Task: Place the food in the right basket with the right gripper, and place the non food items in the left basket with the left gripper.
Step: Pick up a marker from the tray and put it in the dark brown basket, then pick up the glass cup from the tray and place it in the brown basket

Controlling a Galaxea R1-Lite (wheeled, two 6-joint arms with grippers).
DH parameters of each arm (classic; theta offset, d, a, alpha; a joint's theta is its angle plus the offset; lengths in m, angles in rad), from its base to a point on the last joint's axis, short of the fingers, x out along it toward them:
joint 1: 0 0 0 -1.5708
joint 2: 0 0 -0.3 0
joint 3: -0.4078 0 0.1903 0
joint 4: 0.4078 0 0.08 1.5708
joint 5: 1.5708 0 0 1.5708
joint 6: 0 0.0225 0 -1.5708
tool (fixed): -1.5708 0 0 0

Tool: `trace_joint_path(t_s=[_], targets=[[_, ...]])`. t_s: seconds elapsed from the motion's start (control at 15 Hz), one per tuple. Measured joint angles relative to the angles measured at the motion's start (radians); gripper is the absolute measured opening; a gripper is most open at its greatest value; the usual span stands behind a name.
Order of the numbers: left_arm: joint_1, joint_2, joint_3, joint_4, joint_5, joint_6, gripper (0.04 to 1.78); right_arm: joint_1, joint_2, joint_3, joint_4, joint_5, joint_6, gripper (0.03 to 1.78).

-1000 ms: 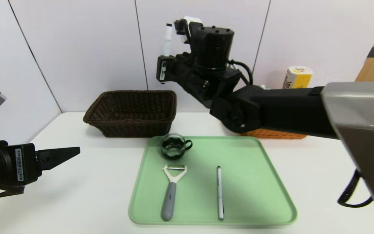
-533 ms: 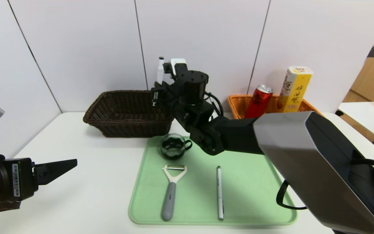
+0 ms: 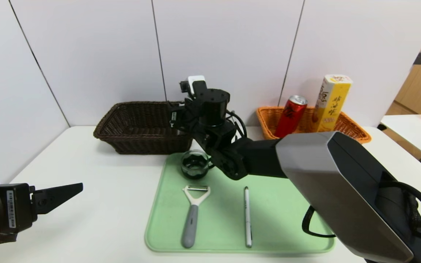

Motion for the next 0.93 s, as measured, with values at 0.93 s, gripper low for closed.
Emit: trace_joint_path(t_s=[0.93], targets=[[-0.07,0.169,-0.383,0.177,0.039,-0.039,1.69,-0.019,-0.535,0.02,0.946,-0.057,0.233,1.58]])
